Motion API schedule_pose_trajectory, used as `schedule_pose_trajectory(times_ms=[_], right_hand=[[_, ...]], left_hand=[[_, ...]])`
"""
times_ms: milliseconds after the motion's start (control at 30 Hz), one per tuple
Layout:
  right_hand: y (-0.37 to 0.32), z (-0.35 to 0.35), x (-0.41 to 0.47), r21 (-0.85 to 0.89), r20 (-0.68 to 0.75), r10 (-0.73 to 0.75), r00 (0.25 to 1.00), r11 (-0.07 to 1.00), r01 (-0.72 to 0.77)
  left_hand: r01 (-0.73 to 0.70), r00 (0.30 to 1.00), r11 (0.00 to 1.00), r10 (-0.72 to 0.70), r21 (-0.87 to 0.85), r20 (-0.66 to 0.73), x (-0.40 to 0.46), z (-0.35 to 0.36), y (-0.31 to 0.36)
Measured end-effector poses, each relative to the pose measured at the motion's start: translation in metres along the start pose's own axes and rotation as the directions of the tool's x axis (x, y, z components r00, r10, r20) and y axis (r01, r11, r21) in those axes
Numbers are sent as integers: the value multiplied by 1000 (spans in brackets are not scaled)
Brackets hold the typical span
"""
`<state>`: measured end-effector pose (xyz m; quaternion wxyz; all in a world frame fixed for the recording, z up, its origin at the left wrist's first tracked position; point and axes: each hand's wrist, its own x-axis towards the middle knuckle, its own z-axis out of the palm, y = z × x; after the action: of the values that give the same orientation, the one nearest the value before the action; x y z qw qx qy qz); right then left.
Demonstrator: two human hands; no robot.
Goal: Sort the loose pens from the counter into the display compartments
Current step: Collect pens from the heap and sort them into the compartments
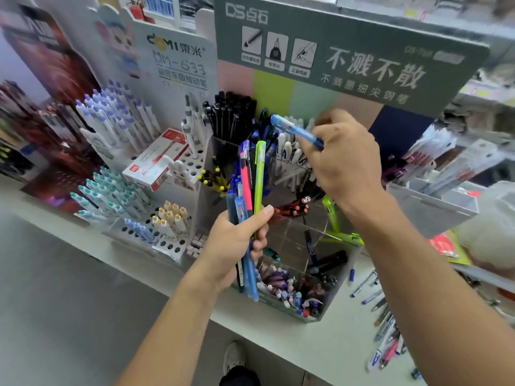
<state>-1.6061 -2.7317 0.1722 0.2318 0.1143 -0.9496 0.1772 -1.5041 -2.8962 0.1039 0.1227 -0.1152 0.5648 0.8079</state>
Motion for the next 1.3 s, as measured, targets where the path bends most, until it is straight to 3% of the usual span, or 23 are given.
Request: schedule_pose_trajectory(times_ms=[67,200,267,367,433,467,600,733,833,900,933,1000,1100,1200,1267,1300], right_hand=[[1,-9,0,53,80,4,997,999,-8],[6,-34,-17,348,-155,121,980,936,-60],[5,-40,-38,564,53,220,974,798,-211],[8,-39,-66,737,430,221,875,473,-482],[17,-36,-78,785,489,261,832,284,-551],[22,-35,-83,798,484,283,828,245,-550],[40,-39,-102,793,460,279,843,297,-531],[51,-55,-113,828,433,305,848,237,-508],[75,-76,-116,859,97,410,907,426,-284],[93,-82,-117,805,-98,408,908,569,-169],[97,-78,-118,765,-123,385,915,624,-160],[98,-59,-119,676,-47,344,938,702,-224],[89,-27,-123,493,195,309,931,789,-366],[79,-19,-128,543,188,340,922,746,-386],[71,-28,-129,694,175,417,892,591,-412],[67,-34,-129,788,212,445,870,448,-422]], left_hand=[[16,999,1000,-15,-23,37,-2,2,1],[41,987,999,-38,-18,159,-6,6,-1],[13,969,995,-37,97,244,-7,7,-3],[-45,925,944,-84,328,370,-11,12,-4],[-50,920,927,-102,371,379,-15,21,-6],[-45,925,931,-98,361,367,-17,26,-7],[-37,955,944,-64,328,289,-22,40,-22],[-32,980,955,-28,295,196,-23,49,-32],[34,999,990,-38,139,23,-18,51,-40],[71,997,994,-73,88,19,-16,47,-45],[88,995,993,-91,79,46,-16,45,-47],[125,985,989,-134,80,109,-19,43,-47],[147,970,983,-165,114,179,-22,44,-48],[125,968,982,-152,145,199,-21,45,-50],[106,972,986,-131,132,195,-22,44,-51],[103,974,989,-122,107,192,-23,44,-51]])
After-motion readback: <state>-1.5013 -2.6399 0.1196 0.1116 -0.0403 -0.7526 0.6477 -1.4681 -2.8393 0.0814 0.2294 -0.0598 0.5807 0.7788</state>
